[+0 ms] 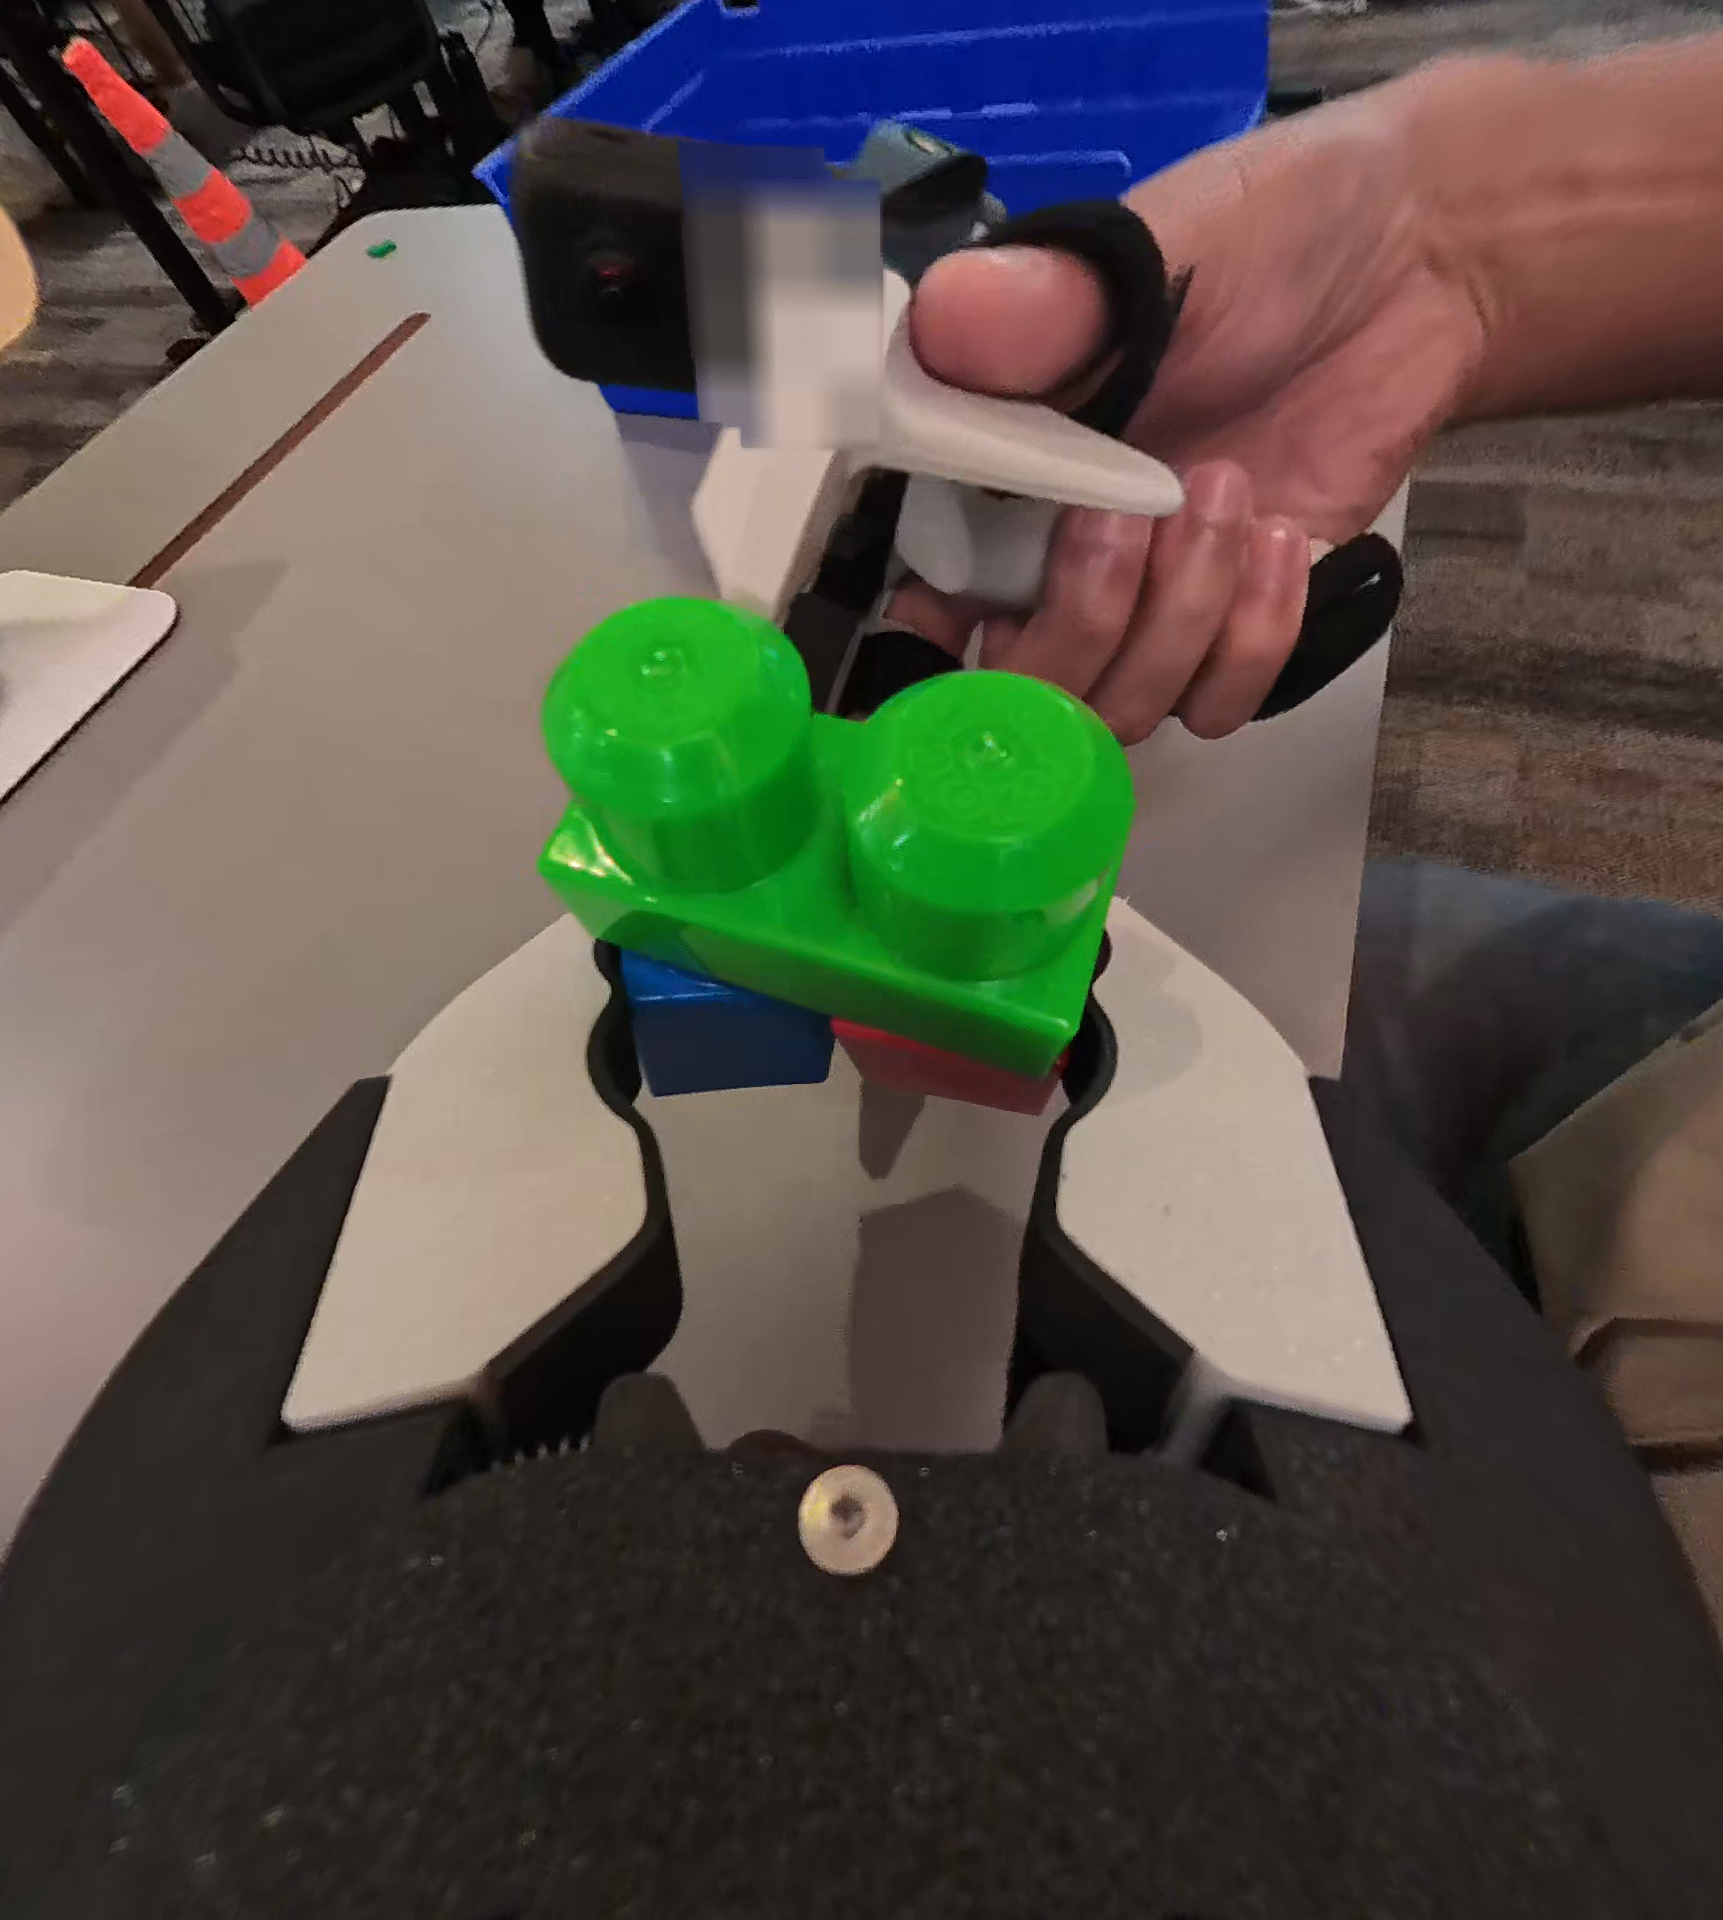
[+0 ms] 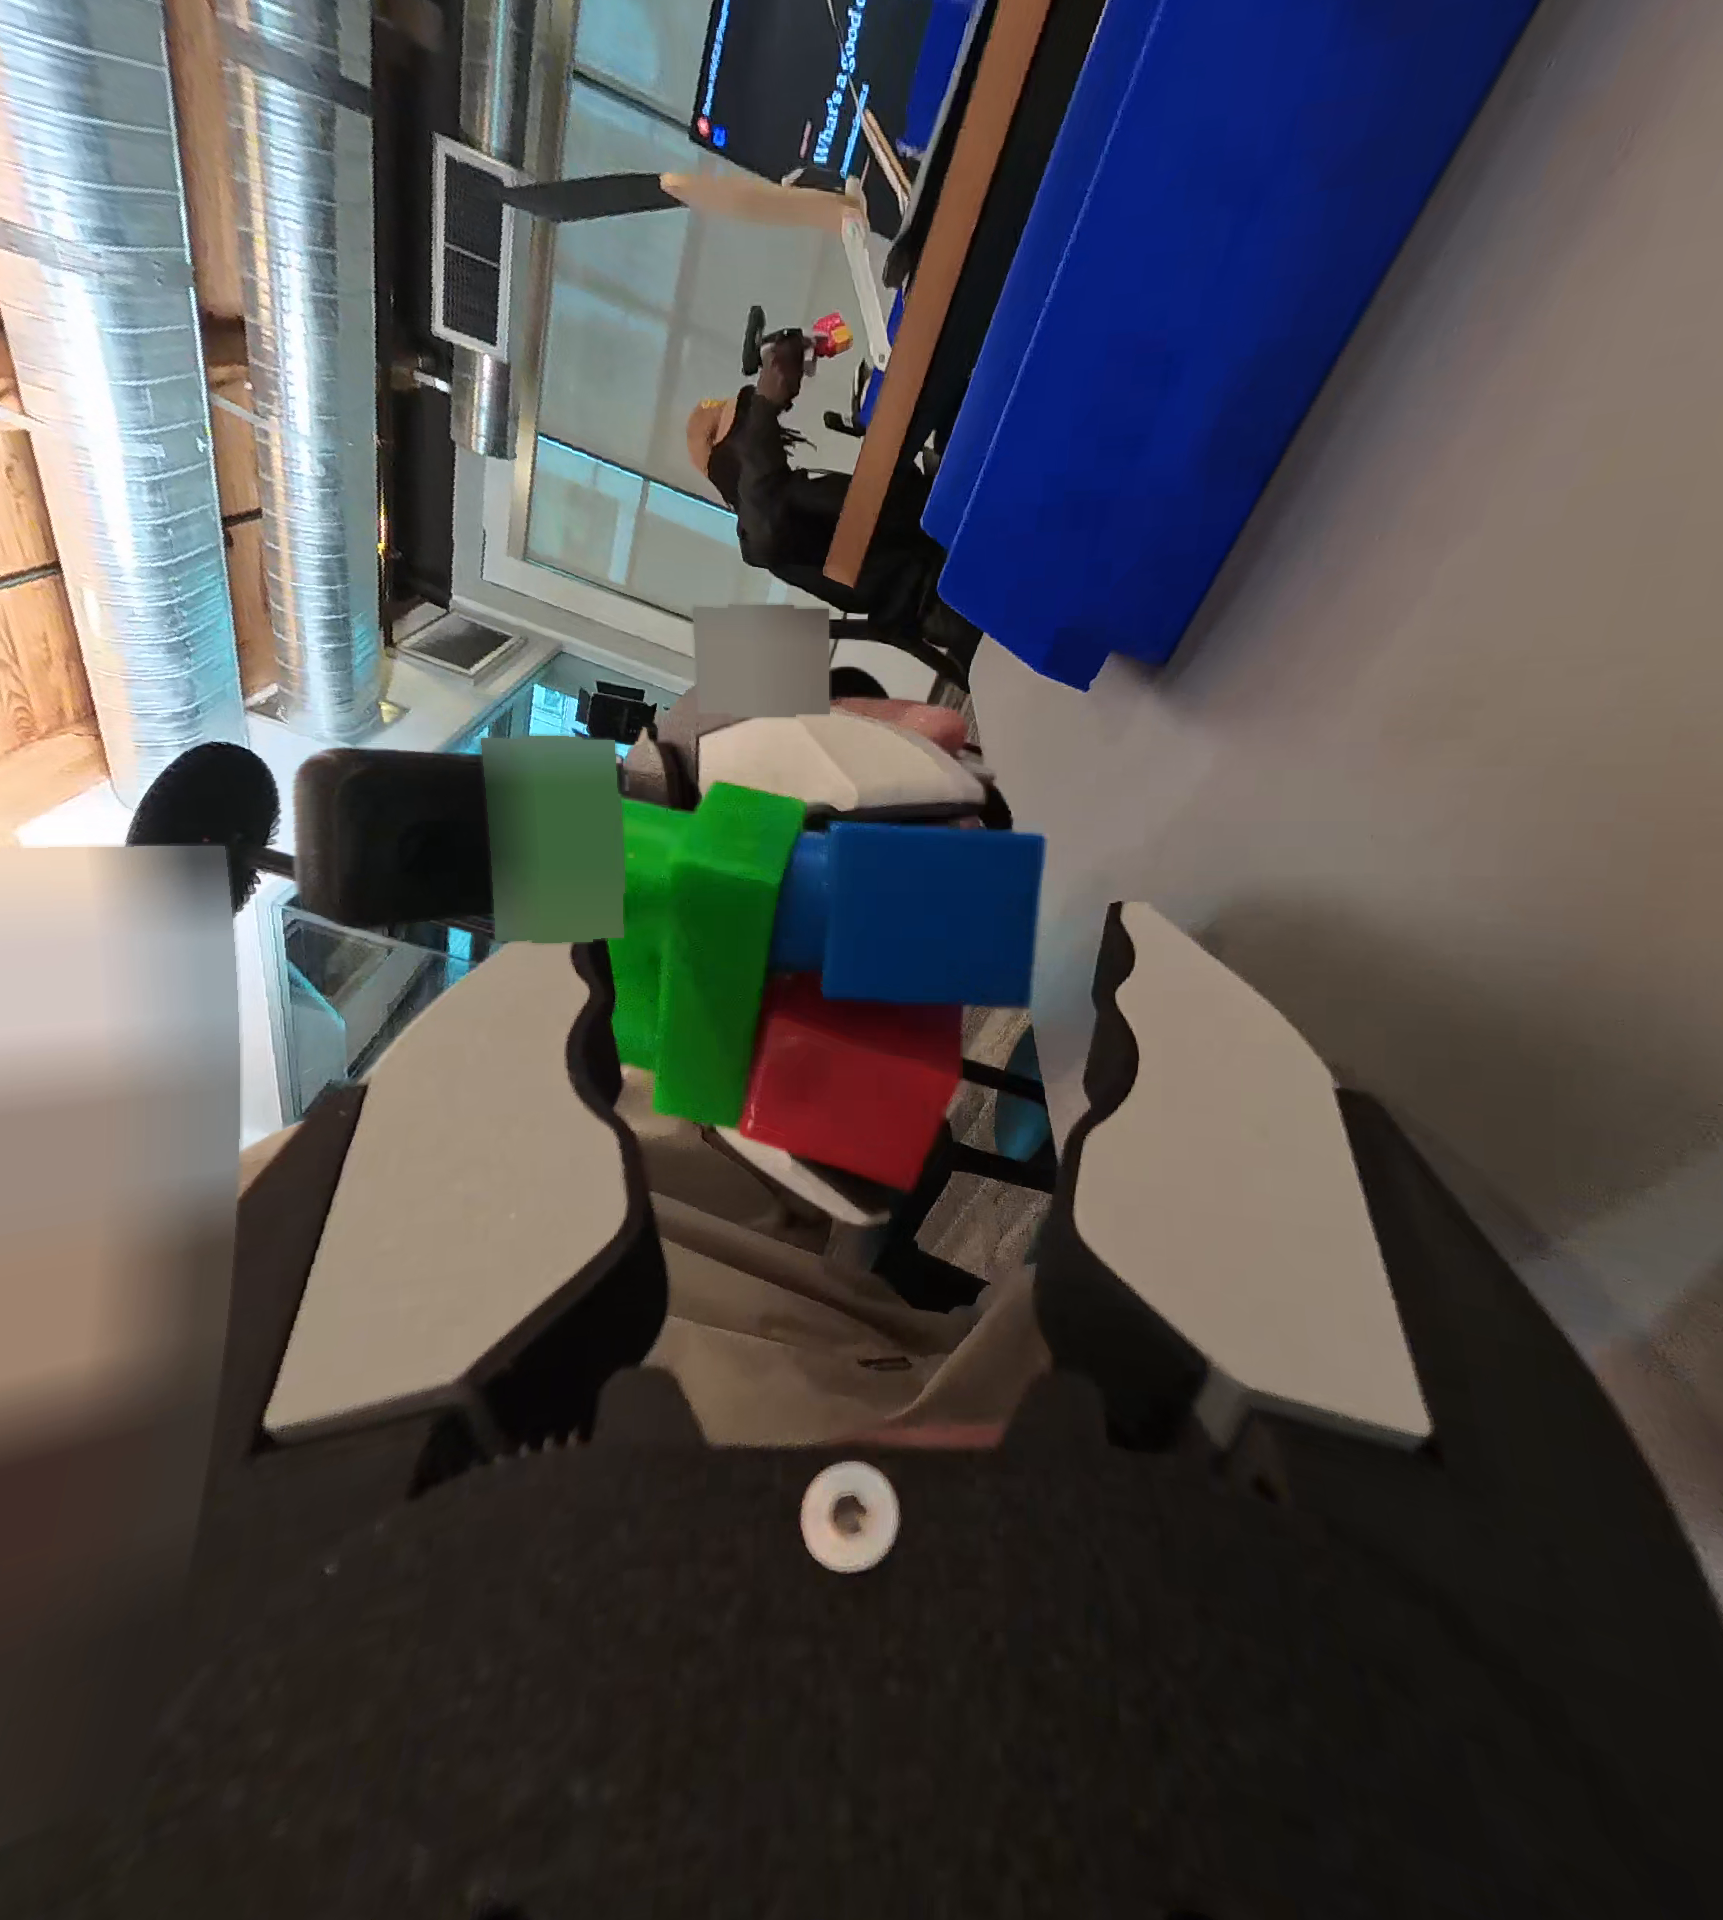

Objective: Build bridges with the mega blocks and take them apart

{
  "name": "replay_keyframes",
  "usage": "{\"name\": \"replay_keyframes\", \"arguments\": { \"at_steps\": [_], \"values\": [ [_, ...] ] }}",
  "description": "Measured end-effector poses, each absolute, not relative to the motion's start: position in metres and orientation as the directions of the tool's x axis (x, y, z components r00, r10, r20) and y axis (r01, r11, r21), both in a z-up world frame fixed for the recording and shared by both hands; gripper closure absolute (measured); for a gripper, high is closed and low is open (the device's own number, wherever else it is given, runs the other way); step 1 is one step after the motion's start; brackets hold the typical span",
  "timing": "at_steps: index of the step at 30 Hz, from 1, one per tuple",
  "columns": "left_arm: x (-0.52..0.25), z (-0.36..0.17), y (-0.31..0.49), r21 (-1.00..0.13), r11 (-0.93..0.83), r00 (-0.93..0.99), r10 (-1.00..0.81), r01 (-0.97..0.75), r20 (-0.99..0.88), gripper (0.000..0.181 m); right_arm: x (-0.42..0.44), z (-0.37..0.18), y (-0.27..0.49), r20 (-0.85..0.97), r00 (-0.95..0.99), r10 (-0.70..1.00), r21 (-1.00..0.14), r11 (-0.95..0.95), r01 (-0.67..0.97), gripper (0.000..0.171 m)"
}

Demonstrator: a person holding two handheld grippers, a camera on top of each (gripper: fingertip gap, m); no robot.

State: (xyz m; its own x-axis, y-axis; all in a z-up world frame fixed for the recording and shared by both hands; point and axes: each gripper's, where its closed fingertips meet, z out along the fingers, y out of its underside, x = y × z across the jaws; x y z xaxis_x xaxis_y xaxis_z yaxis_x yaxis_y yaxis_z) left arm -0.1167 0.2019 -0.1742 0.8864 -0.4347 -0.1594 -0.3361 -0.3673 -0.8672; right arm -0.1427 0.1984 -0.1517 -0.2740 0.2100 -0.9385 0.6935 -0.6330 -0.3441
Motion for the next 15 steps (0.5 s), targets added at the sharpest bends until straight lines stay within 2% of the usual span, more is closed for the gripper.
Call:
{"name": "replay_keyframes", "arguments": {
  "at_steps": [7,10,15],
  "values": [
    [-0.121,-0.176,0.210,-0.861,-0.377,0.895,-0.411,-0.341,-0.175,0.101,-0.148,-0.154,0.200,-0.946,-0.267,0.185,-0.321,-0.660,0.680,0.077],
    [-0.131,-0.181,0.217,-0.857,-0.403,0.921,-0.344,-0.322,-0.185,0.101,-0.148,-0.165,0.198,-0.939,-0.259,0.227,-0.344,-0.653,0.675,0.075],
    [-0.127,-0.182,0.221,-0.860,-0.386,0.920,-0.330,-0.334,-0.210,0.101,-0.149,-0.164,0.193,-0.944,-0.268,0.191,-0.326,-0.655,0.681,0.082]
  ]
}}
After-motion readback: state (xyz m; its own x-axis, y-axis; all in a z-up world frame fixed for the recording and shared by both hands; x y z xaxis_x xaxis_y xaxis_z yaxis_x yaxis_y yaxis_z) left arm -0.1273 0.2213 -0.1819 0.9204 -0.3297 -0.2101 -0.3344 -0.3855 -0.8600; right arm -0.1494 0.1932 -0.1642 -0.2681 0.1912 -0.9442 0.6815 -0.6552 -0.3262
